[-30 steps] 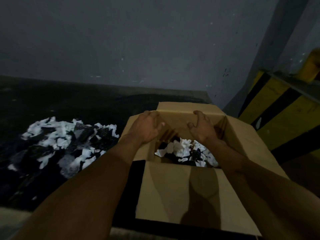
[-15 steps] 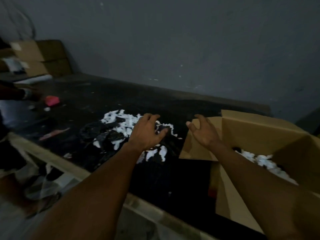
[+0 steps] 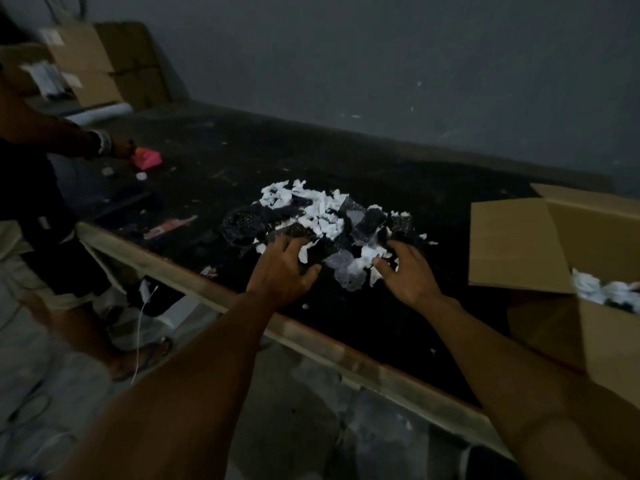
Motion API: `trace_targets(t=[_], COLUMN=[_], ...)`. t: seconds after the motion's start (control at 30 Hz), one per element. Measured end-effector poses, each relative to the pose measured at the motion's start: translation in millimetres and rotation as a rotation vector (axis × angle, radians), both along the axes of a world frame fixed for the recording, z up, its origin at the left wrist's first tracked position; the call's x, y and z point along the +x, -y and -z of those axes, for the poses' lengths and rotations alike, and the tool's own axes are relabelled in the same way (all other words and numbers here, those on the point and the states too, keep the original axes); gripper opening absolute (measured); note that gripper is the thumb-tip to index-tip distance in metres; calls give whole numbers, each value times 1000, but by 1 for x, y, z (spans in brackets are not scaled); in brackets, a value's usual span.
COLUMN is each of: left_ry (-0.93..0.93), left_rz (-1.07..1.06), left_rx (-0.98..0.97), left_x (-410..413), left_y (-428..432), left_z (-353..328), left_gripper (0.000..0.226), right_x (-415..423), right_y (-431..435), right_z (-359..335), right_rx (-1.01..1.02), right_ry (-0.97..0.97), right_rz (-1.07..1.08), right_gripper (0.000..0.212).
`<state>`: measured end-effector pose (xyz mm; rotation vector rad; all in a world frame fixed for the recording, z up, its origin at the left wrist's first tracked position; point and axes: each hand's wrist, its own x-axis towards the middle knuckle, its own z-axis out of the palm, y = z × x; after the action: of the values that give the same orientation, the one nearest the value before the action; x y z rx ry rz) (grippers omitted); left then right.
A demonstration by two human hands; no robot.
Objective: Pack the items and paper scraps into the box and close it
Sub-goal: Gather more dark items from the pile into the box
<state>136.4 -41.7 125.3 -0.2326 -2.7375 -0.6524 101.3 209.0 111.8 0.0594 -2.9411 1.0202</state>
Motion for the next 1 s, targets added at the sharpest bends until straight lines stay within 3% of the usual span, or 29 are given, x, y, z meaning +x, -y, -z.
trace_targets(t=[0.2,0.43,0.57,0.73,1.0], left_ry=[74,27,92,254,355], left_rz=[76,258,422,361,428], left_rx=[-1,-120,-280,-224,-238], left_x=[-29,-90,-123,-147,-173], left_y=[-7,-28,-36,-57,-84], left_z=[25,47,71,98,141], left_gripper=[64,65,82,101,85], right_x=[-10,-68,-94,-119,-147], right_y=[-7,-31,-44,-53,-61], right_z=[15,35,61,83,109], right_rx=[36,77,299,353,354], right_ry=[18,40,69,187,226], right_rz=[43,48,-31,-15,37], right_gripper=[58,63,79,90,93])
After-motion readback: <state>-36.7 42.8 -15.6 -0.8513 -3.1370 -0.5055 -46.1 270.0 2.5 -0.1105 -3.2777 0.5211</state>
